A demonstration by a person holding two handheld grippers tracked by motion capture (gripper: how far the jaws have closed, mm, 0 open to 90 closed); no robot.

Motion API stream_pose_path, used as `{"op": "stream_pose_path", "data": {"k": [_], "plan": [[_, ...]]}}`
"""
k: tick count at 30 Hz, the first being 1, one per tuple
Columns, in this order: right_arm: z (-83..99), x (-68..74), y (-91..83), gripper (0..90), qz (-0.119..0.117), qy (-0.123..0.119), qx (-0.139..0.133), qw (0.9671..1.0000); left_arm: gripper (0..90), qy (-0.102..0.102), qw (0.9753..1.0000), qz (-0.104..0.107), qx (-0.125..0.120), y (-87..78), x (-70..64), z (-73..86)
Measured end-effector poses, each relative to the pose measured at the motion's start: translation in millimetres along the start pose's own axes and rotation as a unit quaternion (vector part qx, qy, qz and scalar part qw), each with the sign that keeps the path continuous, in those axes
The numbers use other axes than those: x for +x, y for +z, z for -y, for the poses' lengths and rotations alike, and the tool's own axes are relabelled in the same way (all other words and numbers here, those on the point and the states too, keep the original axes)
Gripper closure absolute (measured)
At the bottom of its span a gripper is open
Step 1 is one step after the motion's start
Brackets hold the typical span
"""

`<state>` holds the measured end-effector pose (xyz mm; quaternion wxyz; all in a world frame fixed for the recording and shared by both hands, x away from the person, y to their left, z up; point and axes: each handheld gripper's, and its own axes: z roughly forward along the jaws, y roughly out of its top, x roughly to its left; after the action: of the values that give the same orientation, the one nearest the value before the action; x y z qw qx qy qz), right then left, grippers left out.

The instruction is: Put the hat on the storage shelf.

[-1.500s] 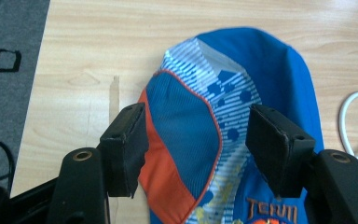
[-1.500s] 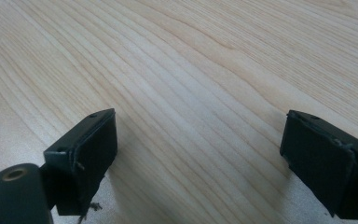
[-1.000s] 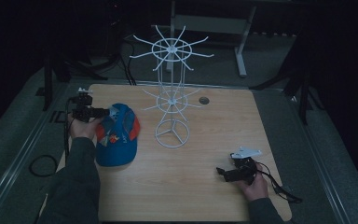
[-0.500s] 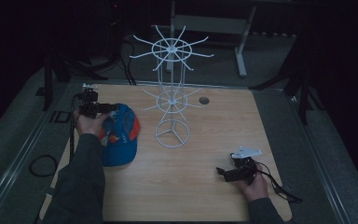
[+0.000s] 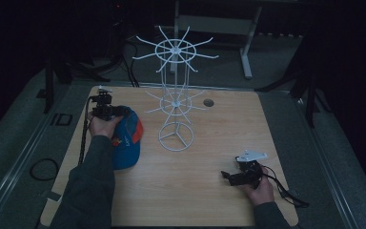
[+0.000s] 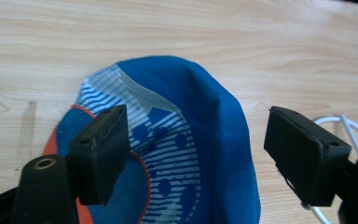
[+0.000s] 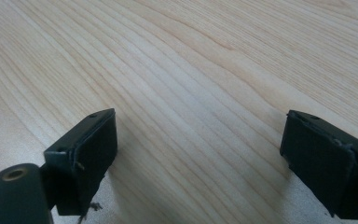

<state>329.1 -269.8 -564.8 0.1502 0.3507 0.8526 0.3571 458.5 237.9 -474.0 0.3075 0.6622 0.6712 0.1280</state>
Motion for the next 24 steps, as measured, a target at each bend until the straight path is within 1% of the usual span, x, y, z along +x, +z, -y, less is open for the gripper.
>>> {"op": "stream_pose_path", "data": {"k": [1, 2, 5, 7, 9, 10, 13, 14, 15, 16, 17, 18, 20, 21, 22, 23, 24], "plan": [[0.0, 0.0, 0.0, 10.7, 0.0, 0.0, 0.0, 1.0, 20.6, 0.002, 1.0, -0.002, 0.004, 3.8, -0.9, 0.5], [0.0, 0.0, 0.0, 10.7, 0.0, 0.0, 0.0, 1.0, 20.1, 0.002, 1.0, -0.002, 0.004, 3.8, -0.9, 0.5], [0.0, 0.0, 0.0, 10.7, 0.0, 0.0, 0.0, 1.0, 18.9, -0.005, 0.9999, 0.0, 0.016, 10.5, 0.8, 1.3], [0.0, 0.0, 0.0, 10.7, 0.0, 0.0, 0.0, 1.0, 18.1, -0.01, 0.9996, -0.002, 0.028, 15.7, 2.2, 1.6], [-0.1, 0.0, 0.1, 10.7, 0.0, 0.0, 0.0, 1.0, 18.2, -0.007, 0.9988, -0.005, 0.049, 23.2, 4.0, 2.3], [-0.1, 0.0, 0.1, 10.7, 0.0, 0.0, 0.0, 1.0, 18.2, -0.007, 0.9988, -0.005, 0.049, 23.2, 4.0, 2.3], [-0.1, 0.0, 0.1, 10.7, 0.0, 0.0, 0.0, 1.0, 18.9, -0.009, 0.9978, -0.006, 0.066, 30.5, 6.6, 3.4], [-0.1, -0.1, 0.1, 10.7, 0.0, 0.0, 0.0, 1.0, 21.9, -0.006, 0.9975, -0.003, 0.07, 32.4, 7.9, 3.9], [-0.1, -0.1, 0.1, 10.7, 0.0, 0.0, 0.0, 1.0, 30.5, -0.005, 0.9966, -0.005, 0.082, 34.0, 10.5, 4.8], [-0.1, 0.0, 0.1, 10.7, 0.0, 0.0, 0.0, 1.0, 36.5, -0.005, 0.9966, -0.005, 0.082, 34.0, 10.5, 4.8], [-0.1, 0.0, 0.1, 10.7, 0.0, 0.0, 0.0, 1.0, 42.8, -0.004, 0.9965, -0.012, 0.083, 33.1, 11.5, 4.9], [-0.1, 0.0, 0.1, 10.7, 0.0, 0.0, 0.0, 1.0, 42.8, -0.004, 0.9964, -0.017, 0.083, 31.6, 12.3, 4.8], [-0.1, -0.1, 0.1, 10.7, 0.0, 0.0, 0.0, 1.0, 55.1, 0.002, 0.9961, -0.019, 0.086, 27.6, 13.5, 4.0], [-0.1, -0.1, 0.1, 10.7, 0.0, 0.0, 0.0, 1.0, 61.3, 0.007, 0.9958, -0.024, 0.089, 24.5, 14.3, 3.2], [-0.1, -0.1, 0.1, 10.7, 0.0, 0.0, 0.0, 1.0, 73.5, 0.009, 0.9958, -0.027, 0.087, 22.4, 15.0, 2.9], [-0.1, -0.1, 0.1, 10.7, 0.0, 0.0, 0.0, 1.0, 73.5, 0.01, 0.9958, -0.029, 0.086, 20.8, 15.8, 2.7], [-0.1, 0.0, 0.1, 10.7, 0.0, 0.0, 0.0, 1.0, 80.3, 0.012, 0.9958, -0.038, 0.083, 18.5, 17.3, 2.6]]}}
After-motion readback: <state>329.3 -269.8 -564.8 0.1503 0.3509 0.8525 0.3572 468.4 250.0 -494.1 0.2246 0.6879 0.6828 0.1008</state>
